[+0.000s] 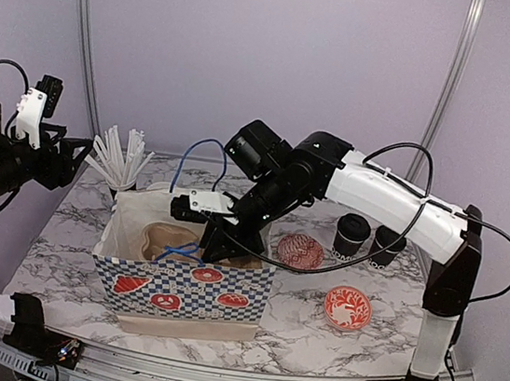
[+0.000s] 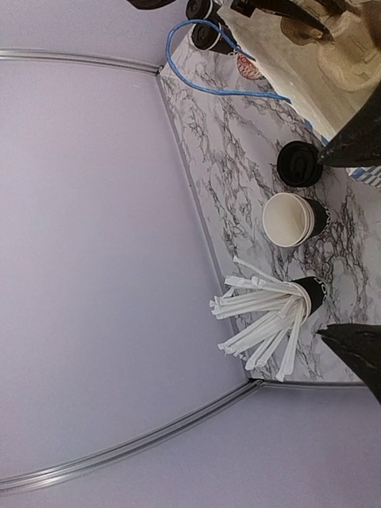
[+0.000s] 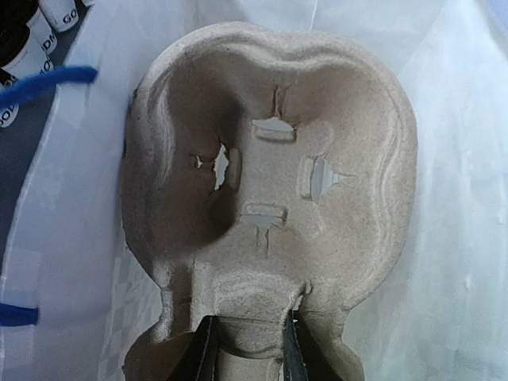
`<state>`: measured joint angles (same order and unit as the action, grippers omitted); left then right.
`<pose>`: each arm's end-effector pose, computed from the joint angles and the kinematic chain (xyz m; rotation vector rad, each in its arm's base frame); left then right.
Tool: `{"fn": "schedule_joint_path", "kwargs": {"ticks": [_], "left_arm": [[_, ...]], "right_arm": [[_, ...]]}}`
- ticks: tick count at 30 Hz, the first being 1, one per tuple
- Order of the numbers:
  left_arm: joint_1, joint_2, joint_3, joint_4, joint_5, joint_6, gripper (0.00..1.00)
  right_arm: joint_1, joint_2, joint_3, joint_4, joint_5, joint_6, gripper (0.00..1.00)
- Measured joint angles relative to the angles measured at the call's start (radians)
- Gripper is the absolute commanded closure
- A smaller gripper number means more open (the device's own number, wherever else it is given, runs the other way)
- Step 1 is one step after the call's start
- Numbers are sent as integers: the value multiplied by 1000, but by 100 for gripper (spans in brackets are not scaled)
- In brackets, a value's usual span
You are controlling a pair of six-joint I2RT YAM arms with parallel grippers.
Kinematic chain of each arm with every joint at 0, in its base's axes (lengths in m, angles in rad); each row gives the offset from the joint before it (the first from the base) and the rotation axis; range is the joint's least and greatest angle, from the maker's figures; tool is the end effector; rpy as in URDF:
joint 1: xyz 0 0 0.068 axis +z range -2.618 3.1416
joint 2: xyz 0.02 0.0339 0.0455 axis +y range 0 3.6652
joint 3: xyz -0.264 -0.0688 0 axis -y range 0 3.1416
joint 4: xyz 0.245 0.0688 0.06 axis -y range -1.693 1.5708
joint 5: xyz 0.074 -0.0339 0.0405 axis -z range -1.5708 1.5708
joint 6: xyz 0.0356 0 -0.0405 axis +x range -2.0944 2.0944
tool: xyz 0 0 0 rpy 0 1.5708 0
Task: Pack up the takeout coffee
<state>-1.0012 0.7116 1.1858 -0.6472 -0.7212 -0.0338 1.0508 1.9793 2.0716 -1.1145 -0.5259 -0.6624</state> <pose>0.0790 -0.0798 0.4338 0.2994 1.6759 -0.1429 0.1922 0.3716 0.3487 -2.0830 1.5463 0.8237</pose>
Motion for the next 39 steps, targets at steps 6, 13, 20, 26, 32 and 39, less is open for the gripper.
{"fn": "schedule_joint_path", "kwargs": {"ticks": [6,13,20,26,32,39], "left_arm": [[0,29,0,0,3,0,32],[0,51,0,0,10,-3,32],[0,53,-5,6,20,-6,32],[0,48,-23,15,32,-9,32],[0,26,-39,15,32,-12,32],[0,37,-43,24,112,-2,28]], "right_arm": [[86,-82,-137,-30,149,-24,87],[119,-230,-299,-39,295,-46,89],[116,-180,-295,-39,335,-45,91],[116,-56,-351,-37,339,-50,90],[116,-66,-411,-19,333,-60,56],[116,-133,-412,-7,338,-83,32]]}}
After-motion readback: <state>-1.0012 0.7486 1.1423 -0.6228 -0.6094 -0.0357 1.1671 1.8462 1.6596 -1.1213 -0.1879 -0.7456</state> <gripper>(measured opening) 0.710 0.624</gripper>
